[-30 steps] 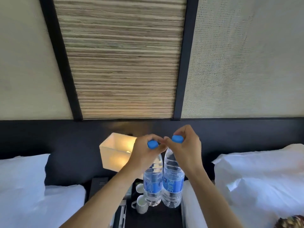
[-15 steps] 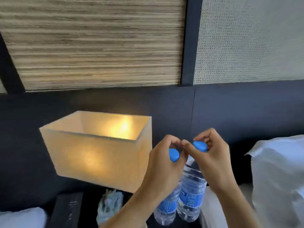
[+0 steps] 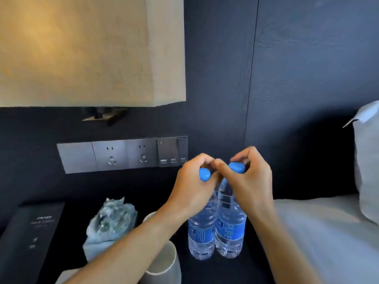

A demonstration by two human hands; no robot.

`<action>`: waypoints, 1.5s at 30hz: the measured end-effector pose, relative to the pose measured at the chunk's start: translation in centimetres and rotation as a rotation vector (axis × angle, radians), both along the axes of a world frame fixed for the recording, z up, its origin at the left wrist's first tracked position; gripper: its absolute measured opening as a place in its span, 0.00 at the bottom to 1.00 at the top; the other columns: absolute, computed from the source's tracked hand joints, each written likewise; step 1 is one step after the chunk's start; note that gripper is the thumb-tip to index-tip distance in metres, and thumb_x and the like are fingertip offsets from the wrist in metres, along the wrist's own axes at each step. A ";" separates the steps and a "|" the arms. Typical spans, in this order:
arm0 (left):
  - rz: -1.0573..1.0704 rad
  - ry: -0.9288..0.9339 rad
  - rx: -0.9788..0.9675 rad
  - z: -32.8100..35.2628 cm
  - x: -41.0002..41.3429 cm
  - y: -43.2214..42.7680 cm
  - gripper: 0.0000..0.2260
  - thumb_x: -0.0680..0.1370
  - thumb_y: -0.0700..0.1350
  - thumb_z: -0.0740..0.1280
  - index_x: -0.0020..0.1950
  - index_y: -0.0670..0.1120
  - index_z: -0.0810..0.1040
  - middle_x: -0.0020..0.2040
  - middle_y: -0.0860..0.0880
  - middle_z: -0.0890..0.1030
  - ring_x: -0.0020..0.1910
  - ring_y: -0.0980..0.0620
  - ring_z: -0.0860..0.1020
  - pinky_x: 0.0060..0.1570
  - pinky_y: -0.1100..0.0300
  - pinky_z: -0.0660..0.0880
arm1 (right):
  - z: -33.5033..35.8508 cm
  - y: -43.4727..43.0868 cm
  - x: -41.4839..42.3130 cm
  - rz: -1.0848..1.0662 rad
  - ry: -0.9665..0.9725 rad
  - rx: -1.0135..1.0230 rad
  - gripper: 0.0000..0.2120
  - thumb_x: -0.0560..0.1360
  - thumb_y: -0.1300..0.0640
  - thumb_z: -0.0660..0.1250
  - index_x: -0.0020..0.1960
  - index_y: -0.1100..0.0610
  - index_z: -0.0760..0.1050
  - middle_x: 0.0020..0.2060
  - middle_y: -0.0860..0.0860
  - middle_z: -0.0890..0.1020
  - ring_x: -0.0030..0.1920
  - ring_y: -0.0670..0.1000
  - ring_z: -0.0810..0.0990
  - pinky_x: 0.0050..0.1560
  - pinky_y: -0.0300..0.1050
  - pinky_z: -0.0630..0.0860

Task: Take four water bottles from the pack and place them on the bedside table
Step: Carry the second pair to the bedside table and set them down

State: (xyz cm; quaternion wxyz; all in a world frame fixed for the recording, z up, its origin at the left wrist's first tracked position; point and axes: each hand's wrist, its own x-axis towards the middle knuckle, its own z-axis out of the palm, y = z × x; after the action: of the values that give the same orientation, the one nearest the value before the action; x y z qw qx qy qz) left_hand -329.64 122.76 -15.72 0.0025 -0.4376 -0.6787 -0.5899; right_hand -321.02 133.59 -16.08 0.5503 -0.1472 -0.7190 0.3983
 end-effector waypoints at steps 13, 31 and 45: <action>0.136 0.012 -0.024 -5.4 -2.1 2.2 0.09 0.77 0.45 0.72 0.40 0.52 0.75 0.35 0.59 0.83 0.30 0.62 0.77 0.31 0.68 0.73 | -5.5 1.8 -2.9 -0.019 -0.025 0.040 0.17 0.67 0.40 0.76 0.39 0.47 0.69 0.38 0.42 0.79 0.42 0.41 0.80 0.37 0.28 0.72; 0.055 0.075 -0.037 -6.0 -2.3 0.2 0.12 0.79 0.54 0.61 0.53 0.51 0.81 0.58 0.55 0.78 0.62 0.56 0.75 0.63 0.65 0.69 | -6.9 5.4 -0.2 0.231 -0.225 0.219 0.13 0.75 0.39 0.67 0.51 0.46 0.78 0.39 0.44 0.83 0.34 0.41 0.76 0.38 0.31 0.71; 0.111 0.257 -0.117 -5.8 -3.5 -1.5 0.16 0.78 0.47 0.74 0.65 0.48 0.82 0.60 0.54 0.84 0.52 0.53 0.83 0.59 0.54 0.79 | -6.5 5.4 0.3 0.214 -0.266 0.292 0.13 0.72 0.45 0.75 0.55 0.44 0.79 0.43 0.46 0.84 0.39 0.46 0.81 0.43 0.36 0.76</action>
State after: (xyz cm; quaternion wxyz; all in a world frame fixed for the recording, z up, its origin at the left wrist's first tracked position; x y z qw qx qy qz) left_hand -333.10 121.24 -21.48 0.0964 -0.4705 -0.7293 -0.4874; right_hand -320.74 138.97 -22.58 0.4208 -0.0403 -0.8466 0.3233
